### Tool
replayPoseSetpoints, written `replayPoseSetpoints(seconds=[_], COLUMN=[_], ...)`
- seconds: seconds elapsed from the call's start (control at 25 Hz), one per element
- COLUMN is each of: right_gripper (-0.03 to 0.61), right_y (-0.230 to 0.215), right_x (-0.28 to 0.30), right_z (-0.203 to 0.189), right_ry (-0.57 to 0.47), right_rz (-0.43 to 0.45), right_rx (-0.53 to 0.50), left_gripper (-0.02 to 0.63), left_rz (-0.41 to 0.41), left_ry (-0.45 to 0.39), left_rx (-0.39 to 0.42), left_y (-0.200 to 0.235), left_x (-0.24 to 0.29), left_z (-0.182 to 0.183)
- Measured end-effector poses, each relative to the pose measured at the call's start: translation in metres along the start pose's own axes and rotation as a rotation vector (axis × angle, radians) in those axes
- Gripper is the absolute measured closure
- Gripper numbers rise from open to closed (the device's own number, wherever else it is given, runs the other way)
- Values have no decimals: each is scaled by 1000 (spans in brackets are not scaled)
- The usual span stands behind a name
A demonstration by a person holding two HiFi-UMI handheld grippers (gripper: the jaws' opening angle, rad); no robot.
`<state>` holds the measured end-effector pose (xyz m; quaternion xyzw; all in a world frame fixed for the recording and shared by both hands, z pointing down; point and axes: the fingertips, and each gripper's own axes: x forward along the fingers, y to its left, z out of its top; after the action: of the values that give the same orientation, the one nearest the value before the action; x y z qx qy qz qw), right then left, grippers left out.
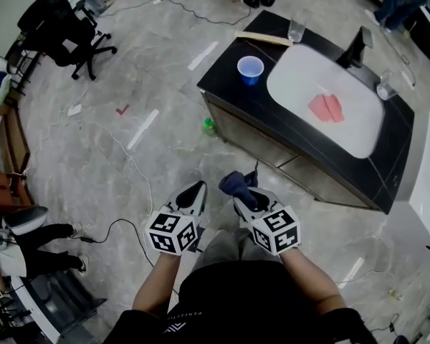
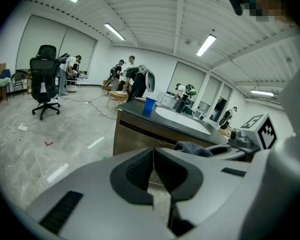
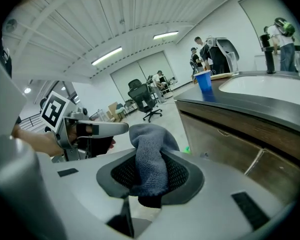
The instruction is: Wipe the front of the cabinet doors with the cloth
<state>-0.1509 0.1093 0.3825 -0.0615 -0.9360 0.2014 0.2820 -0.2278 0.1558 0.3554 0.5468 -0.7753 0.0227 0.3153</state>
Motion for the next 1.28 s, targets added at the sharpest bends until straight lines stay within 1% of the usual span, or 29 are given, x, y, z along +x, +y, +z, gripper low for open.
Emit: replayPoseSetpoints(seconds=[0.12,0.32,0.52,0.64,0.76,0.92,1.08,1.16,1.28], right_gripper=[462,462,462,462,462,462,462,462,462], right_y=[-8,-21,-32,-42,-46,-43,-50,-55,-60], right_x=[3,11,30,44,66,97,125,137,157], right_z=[0,-3,0,6,17,29,32,32,33], right_ry=[-2,8,16,11,7,13,31,42,46], right_rz=[-12,-39,-87,-132,-158,-164,-184,-201,-219], right_rx=[17,43,53,90,123,137,150,151,161], left_gripper=[598,598,598,598,598,598,598,598,598], left_rz=[-17,-51,-90,-130,-157,-170,-180,-196,-228], left_ry=[19,15,16,27,48,79,93,102,138], left_rx=[20,44,49,71,115,113,117,113,113], left_y=[-2,-2,19,29,49,84,112,122,138], left_x=[15,34,57,69,78,88,105,114,126], left_z=[2,12,23,31,40,44,45,43,35])
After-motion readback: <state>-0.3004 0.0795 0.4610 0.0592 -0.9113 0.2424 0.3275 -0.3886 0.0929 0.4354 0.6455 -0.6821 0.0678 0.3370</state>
